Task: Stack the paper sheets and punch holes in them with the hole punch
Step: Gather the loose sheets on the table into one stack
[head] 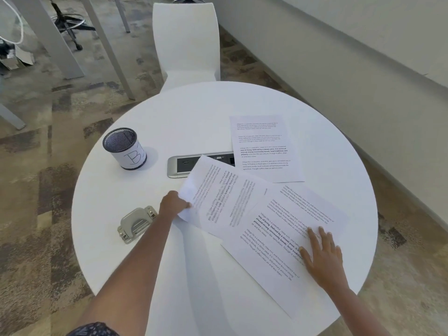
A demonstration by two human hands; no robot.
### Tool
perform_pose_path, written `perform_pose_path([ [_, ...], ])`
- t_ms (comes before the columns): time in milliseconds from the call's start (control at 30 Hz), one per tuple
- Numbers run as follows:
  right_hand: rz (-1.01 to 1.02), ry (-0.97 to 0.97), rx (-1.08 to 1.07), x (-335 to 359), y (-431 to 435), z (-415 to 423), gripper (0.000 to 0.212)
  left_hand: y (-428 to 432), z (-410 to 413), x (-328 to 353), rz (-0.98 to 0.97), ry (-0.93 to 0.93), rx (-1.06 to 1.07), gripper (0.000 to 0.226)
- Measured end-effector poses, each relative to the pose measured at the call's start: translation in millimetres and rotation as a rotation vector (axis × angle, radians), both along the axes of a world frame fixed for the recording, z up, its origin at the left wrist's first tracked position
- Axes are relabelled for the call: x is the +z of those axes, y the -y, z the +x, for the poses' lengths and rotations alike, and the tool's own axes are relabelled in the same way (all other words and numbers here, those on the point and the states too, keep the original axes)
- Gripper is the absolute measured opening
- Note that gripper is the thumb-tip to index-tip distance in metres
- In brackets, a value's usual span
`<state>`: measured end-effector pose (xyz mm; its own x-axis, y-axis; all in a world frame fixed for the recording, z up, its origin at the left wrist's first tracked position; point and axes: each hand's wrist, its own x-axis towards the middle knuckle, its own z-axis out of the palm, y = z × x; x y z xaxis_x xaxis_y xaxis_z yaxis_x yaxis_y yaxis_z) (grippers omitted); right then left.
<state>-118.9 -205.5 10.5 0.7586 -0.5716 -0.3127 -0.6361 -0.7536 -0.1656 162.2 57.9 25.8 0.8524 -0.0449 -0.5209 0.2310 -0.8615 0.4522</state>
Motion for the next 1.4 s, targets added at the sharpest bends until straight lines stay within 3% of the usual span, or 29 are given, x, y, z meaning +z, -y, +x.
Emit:
perform_pose_path([
  [100,-0.001,-0.003,-0.001,3.4,-3.9,3.6,0.123,-2.0,0.4,13.5,-0.263,0.087,0.162,0.031],
  [267,-0.006,0.016,0.059,11.7,-24.6,14.1,0.121,-5.4,1.4,68.3,-0.728,0.287,0.473,0.027],
  [400,0.029,0.031,0.108,21.9,-55.0,30.3,0.092,-6.5,-18.1,98.6,-0.985,0.399,0.656,0.025],
  [500,0.028,-0.002,0.159,23.3,-72.0,39.4,0.085,0.7,-49.8,99.0,-1.153,0.381,0.843,0.017],
  [767,-0.015,0.016,0.229,25.4,-72.6,50.4,0.079,10.1,-138.5,48.8,-1.261,0.160,1.354,0.029],
  [967,-0.029,0.135,0.210,16.8,-58.3,55.9,0.045,13.6,-158.2,41.4,-1.401,0.022,1.286,0.039],
  [1100,-0.015,0.189,0.207,9.3,-46.5,63.7,0.053,31.4,-174.2,30.2,-1.326,-0.028,1.253,0.036],
  [1400,-0.011,0.066,0.385,8.4,-22.3,88.9,0.054,74.2,-213.6,-2.7,-1.015,-0.154,1.032,0.041],
])
